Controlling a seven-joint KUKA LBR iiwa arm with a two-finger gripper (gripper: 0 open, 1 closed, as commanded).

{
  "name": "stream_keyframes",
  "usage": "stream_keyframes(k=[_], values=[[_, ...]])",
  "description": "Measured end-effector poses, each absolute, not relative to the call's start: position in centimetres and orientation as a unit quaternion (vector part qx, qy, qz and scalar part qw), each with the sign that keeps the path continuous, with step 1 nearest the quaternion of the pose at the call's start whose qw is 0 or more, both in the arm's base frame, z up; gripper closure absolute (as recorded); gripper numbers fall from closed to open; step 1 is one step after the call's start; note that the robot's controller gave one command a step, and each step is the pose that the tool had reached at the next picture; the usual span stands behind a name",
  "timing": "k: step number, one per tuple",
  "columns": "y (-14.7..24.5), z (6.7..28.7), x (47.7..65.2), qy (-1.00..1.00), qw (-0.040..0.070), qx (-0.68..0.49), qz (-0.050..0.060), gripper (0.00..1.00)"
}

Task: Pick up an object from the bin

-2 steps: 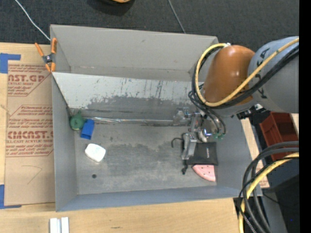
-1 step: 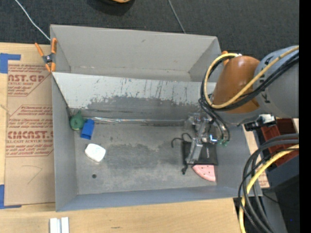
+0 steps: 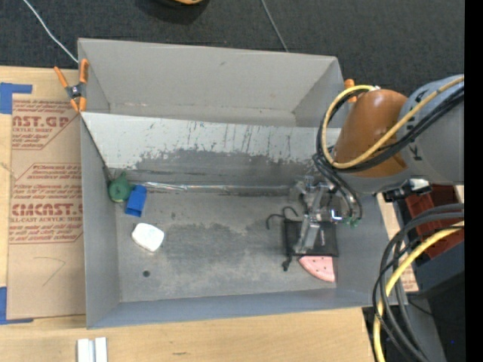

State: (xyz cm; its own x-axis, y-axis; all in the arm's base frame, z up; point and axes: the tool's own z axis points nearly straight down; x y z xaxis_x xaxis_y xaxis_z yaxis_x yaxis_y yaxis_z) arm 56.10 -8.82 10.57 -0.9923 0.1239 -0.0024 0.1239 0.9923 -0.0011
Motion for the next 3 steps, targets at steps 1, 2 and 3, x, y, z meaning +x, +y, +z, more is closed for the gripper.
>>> stream_keyframes(k=[1, 2, 3], values=[[-12.7, 8.5, 55.6, 0.996, -0.003, 0.093, 0.000, 0.00], [-11.9, 7.2, 54.2, 0.987, 0.001, 0.161, 0.000, 1.00], [-11.9, 7.2, 54.2, 0.987, 0.001, 0.161, 0.000, 1.00]])
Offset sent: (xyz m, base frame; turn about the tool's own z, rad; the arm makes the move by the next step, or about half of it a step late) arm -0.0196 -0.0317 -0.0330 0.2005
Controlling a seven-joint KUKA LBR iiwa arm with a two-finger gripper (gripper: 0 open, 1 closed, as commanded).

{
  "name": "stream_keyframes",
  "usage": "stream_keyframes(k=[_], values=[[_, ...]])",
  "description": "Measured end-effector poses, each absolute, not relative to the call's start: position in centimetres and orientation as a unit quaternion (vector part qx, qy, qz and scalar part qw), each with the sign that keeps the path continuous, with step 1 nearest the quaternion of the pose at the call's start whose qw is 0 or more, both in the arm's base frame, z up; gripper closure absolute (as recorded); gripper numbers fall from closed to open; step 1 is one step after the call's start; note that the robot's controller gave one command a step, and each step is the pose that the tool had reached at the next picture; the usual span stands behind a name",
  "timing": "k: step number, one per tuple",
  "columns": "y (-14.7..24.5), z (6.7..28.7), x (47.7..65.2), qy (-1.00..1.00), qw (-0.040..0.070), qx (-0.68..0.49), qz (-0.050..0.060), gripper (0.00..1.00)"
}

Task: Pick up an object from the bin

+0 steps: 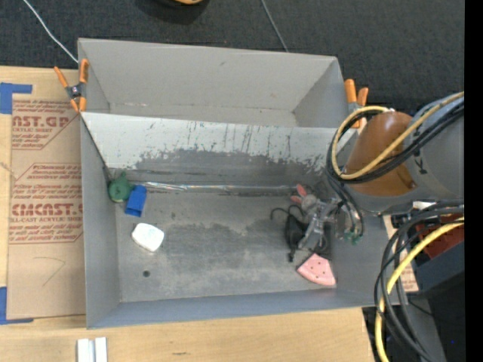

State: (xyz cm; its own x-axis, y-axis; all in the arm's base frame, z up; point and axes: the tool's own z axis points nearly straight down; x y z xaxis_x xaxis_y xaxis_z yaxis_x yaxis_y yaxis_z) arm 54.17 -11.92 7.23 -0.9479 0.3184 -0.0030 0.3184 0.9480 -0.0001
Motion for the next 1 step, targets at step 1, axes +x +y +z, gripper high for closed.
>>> stream_keyframes(k=[1], values=[[-12.29, 22.24, 53.34, 0.985, 0.003, 0.173, 0.000, 1.00]])
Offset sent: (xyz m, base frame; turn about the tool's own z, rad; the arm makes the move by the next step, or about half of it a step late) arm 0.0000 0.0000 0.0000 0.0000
